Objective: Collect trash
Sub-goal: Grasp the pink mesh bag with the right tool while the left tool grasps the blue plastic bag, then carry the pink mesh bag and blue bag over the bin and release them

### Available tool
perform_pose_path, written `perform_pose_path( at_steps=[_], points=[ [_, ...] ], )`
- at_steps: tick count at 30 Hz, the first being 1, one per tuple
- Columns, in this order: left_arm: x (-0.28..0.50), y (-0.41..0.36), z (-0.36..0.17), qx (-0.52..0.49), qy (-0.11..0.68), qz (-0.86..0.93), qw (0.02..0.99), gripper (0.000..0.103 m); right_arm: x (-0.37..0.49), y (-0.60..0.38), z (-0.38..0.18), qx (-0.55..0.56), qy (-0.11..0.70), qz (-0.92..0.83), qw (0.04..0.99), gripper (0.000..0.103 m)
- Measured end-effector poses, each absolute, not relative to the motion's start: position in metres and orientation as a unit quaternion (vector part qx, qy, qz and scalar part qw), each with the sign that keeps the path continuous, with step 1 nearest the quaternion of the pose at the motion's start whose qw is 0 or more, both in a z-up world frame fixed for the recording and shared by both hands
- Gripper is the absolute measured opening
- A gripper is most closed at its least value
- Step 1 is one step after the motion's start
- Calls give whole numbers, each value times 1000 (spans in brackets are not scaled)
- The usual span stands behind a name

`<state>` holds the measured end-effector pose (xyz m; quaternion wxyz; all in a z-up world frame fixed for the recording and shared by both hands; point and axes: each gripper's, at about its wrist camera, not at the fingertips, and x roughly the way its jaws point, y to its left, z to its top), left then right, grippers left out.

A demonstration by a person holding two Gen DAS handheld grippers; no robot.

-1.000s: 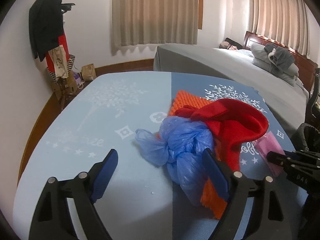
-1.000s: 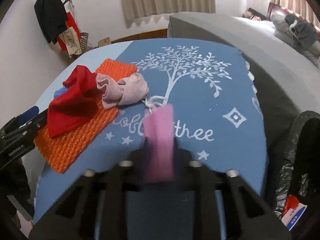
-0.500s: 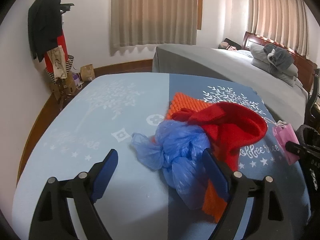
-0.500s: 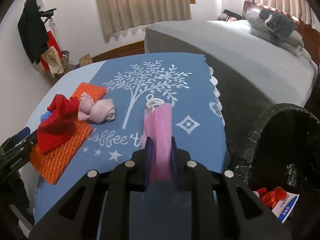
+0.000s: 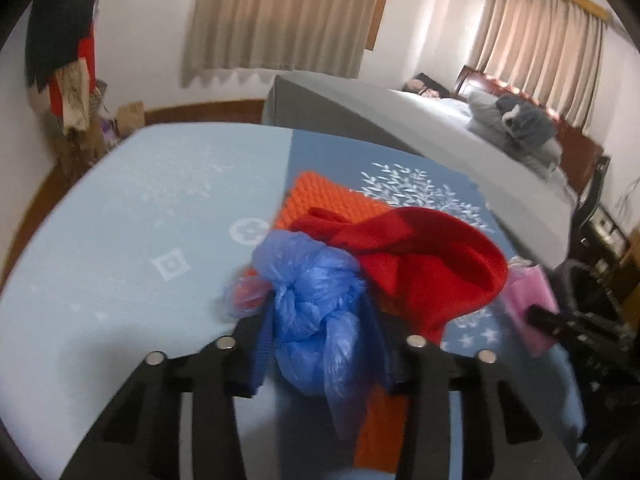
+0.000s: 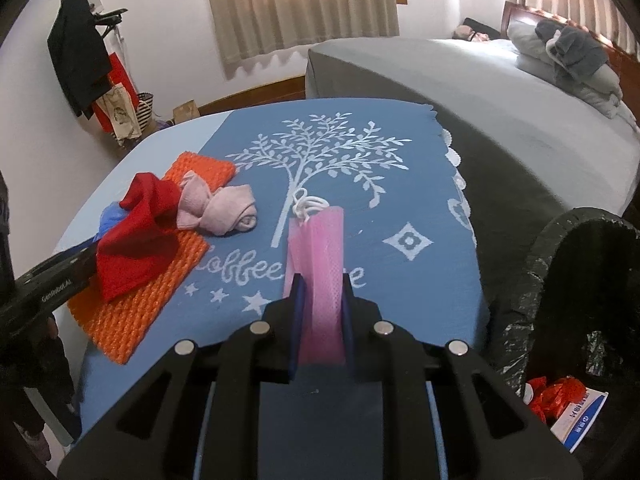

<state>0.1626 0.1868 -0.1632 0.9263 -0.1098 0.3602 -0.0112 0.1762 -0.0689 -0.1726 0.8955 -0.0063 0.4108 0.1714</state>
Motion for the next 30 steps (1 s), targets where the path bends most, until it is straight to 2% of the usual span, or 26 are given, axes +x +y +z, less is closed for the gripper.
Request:
perform_pose_path(
  at_steps=[4,18,30],
  points=[
    [154,185,-157,-104,346,-13,933,28,172,-66,-169,-10,407,176,896,17],
    [114,193,-116,-67,302,49,950,27,159,-67,-141,-8,380,192,905,17],
    [101,155,-86,-61,279,19,958,27,137,-87,-107,-3,350,193,917,17]
  ],
)
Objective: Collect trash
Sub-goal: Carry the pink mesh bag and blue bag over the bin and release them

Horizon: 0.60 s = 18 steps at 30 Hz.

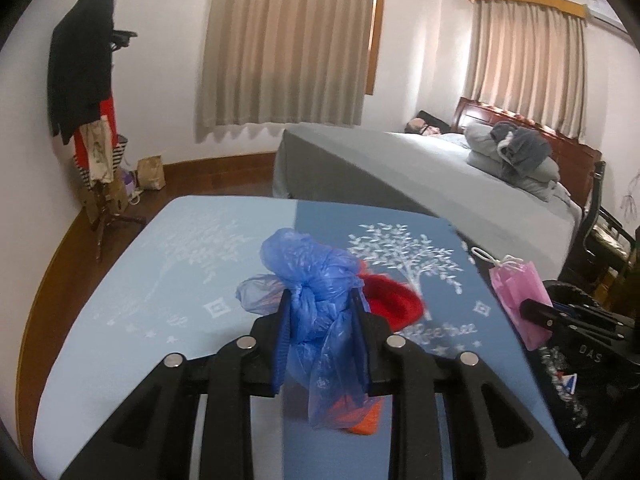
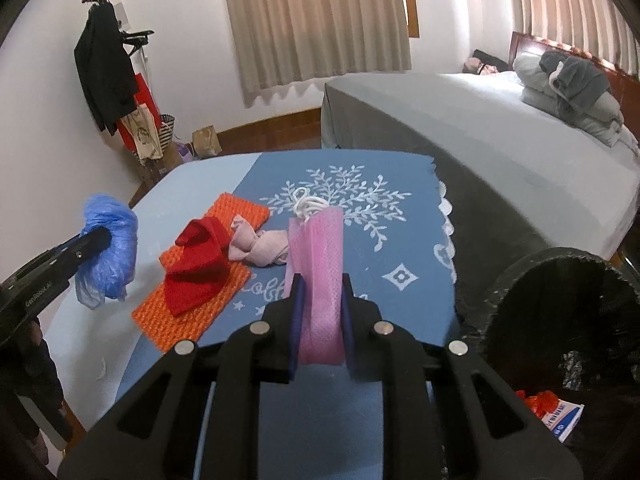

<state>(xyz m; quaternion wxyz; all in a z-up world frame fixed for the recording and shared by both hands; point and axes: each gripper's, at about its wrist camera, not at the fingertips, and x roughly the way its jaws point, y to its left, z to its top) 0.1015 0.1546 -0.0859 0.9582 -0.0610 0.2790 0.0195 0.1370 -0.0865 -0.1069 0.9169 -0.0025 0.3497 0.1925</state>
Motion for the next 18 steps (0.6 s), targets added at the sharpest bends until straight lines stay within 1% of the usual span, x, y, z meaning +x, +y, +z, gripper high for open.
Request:
perform_pose_path(
  at_steps=[18],
  points=[
    [99,81,-61,-41,258,-61,963,27,110,-147,-74,24,313,158,936,17]
  ],
)
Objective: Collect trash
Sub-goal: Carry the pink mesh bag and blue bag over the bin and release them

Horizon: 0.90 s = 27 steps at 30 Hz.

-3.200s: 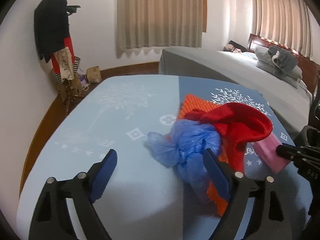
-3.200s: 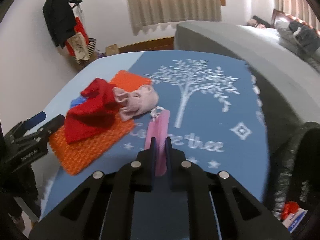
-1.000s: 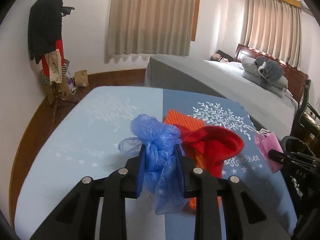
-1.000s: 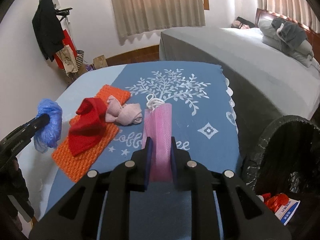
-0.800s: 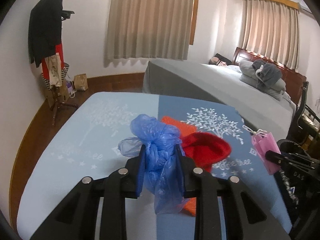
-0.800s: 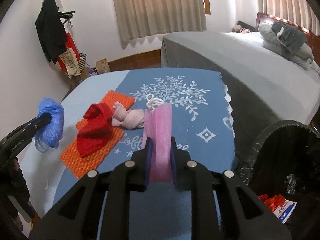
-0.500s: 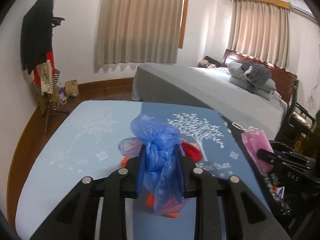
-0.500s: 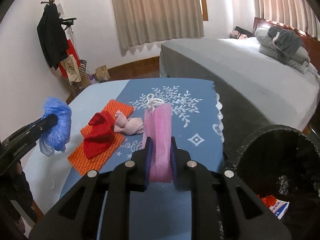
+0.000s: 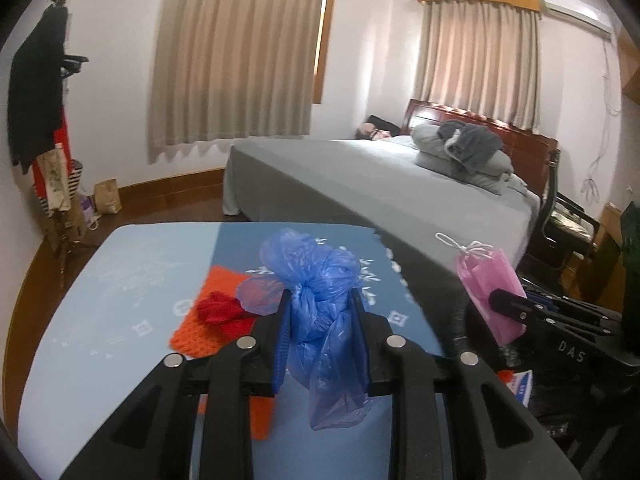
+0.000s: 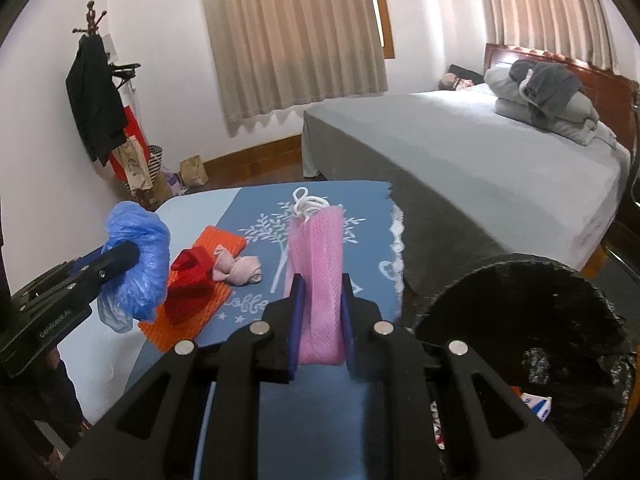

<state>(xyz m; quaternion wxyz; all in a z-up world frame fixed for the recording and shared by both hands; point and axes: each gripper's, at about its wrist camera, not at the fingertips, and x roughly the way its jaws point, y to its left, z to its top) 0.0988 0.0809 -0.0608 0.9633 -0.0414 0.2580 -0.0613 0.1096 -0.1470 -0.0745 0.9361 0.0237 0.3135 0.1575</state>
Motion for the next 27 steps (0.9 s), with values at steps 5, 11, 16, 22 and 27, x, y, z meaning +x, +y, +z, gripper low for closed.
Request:
perform_pose_path(
  at_steps=[5,11,16,22,27],
  points=[
    [101,57,-57,-34,255,-89,962,27,101,-173,-71,32,308,132,942,17],
    [105,23,-53,-27,252,-124,959,27,90,-208,-68,39,301,95,948,17],
    [108,-13,-50,-19,249,-157,956,27,81,-240,-68,44,296,60,952,17],
    [108,-58,-47,-6,240,-202,950,27,71,-273,-73,49,298,24,953,17],
    [110,-92,-48,4,237,-234,943,27,66,-301,-80,55,301,0,952,17]
  ],
)
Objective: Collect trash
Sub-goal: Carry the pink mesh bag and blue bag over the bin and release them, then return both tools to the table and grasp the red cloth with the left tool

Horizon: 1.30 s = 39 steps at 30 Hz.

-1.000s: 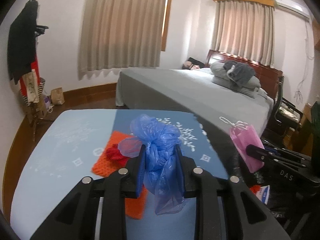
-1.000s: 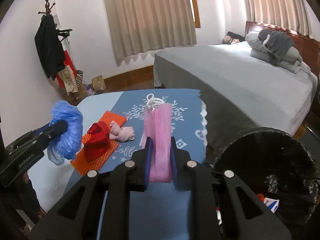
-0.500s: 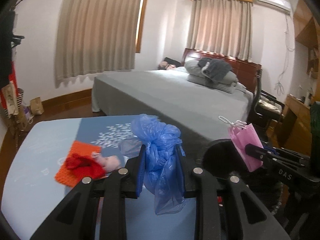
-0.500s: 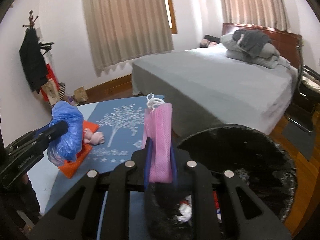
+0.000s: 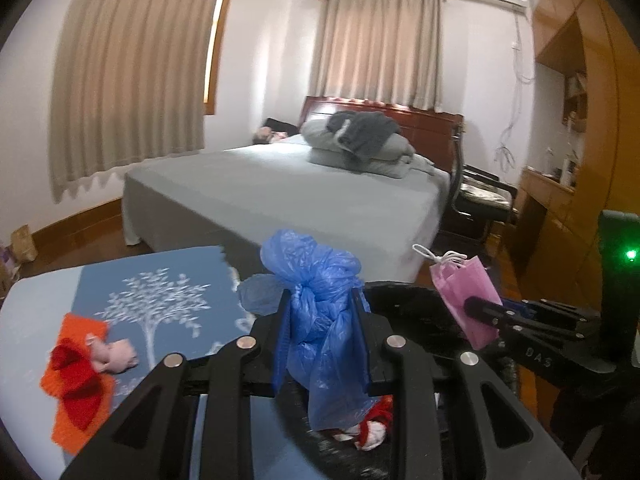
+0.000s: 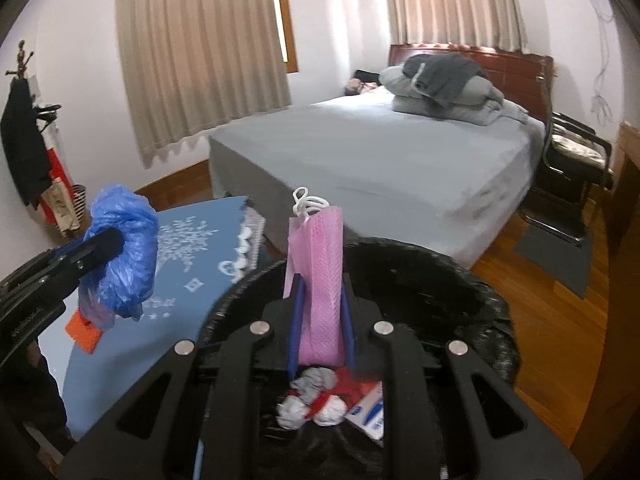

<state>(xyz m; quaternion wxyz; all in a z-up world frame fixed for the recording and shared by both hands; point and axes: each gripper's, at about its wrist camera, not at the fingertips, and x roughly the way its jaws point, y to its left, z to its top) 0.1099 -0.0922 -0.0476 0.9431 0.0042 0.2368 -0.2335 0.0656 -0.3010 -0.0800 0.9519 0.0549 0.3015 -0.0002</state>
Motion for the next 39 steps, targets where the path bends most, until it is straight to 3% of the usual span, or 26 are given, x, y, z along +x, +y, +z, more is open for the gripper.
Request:
perform_pose_path(
  at_steps=[17,19,20,21,22,23,25,28,31,34,39],
  points=[
    [130,-165,-83,19,271,-292,917,27,66,-355,-116,68,330,-45,941,19],
    [133,-170,-88,21,280,-303,911,32,68,-358,-120,68,335,-48,938,20],
    [135,-172,-91,22,285,-306,908,34,68,-360,-122,67,338,-51,937,24],
    [136,-173,-94,22,292,-308,905,44,69,-362,-123,66,339,-54,937,29],
    [136,-172,-96,21,294,-308,905,50,69,-363,-125,64,340,-60,936,43],
    [137,-170,-97,20,296,-305,905,51,67,-365,-126,64,339,-68,936,54],
    [137,-163,-98,17,300,-300,906,55,65,-367,-127,63,339,-72,936,63],
    [135,-149,-95,18,295,-281,913,62,59,-365,-125,59,331,-81,938,87],
    [128,-127,-90,24,282,-252,925,74,56,-357,-119,58,320,-72,943,96],
    [122,-100,-83,23,273,-219,937,84,57,-343,-110,58,312,-52,947,96],
    [114,-45,-75,10,264,-157,951,89,67,-302,-96,56,300,-8,952,97]
  ],
)
